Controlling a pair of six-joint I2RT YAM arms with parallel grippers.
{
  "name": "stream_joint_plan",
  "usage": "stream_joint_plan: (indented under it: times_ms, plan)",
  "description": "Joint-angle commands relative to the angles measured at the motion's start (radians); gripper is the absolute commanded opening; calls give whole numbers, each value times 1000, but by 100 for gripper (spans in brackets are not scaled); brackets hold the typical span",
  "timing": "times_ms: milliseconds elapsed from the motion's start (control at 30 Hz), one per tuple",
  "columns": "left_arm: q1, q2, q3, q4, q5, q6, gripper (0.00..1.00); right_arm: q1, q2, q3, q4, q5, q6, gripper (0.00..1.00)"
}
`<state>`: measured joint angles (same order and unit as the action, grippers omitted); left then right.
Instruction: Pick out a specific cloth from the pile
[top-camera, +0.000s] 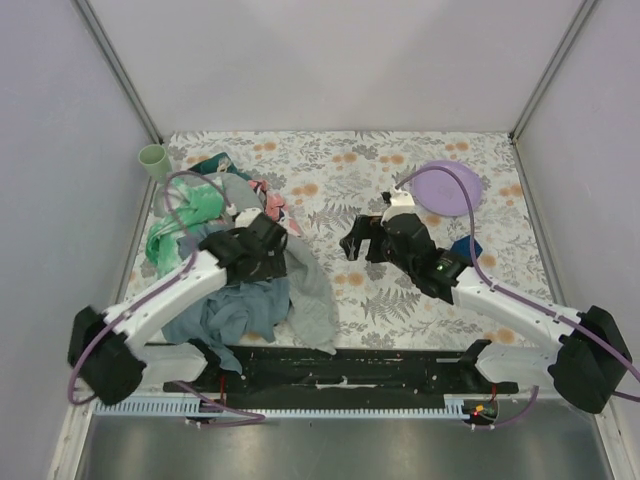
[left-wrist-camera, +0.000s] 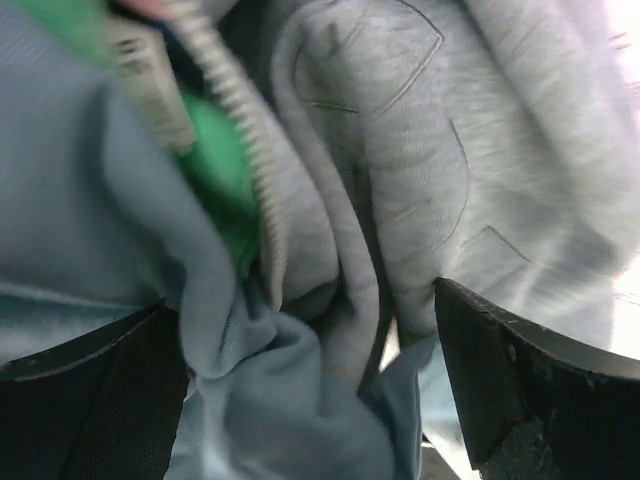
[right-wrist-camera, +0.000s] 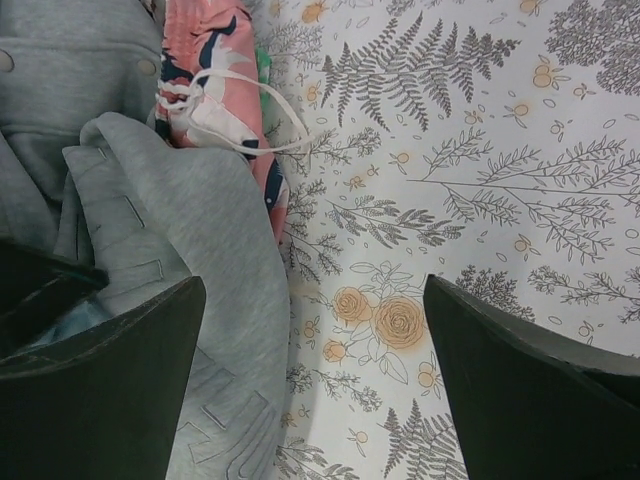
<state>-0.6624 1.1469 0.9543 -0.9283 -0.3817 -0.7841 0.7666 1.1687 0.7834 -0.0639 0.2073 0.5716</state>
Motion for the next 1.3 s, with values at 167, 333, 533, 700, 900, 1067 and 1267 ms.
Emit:
stream_joint_plan:
  times_ms: [167,333,533,700,900,1067,1267]
  plan:
    - [-97,612,84,-20,-88,-27,100,2,28,-1,13,-34,-10,98]
    - [-95,747,86,40,-65,-15,44,2,19,-6,-5,-16,-36,98]
    - [-82,618,240,-76,-251,-29,2,2,6,-21,-7,-94,-84,98]
    - [-16,398,431,-103,-382,28,2,2,0,-82,143,-256,-111,98]
    - [164,321,619,-102,-381,111,2,54,89,-47,237,-402,-168,98]
    - [280,275,686,-31,-459,183,2,181,241,51,294,-384,-216,98]
    - [428,318,747,-60,-390,175,2,266,494,224,318,-342,-210,98]
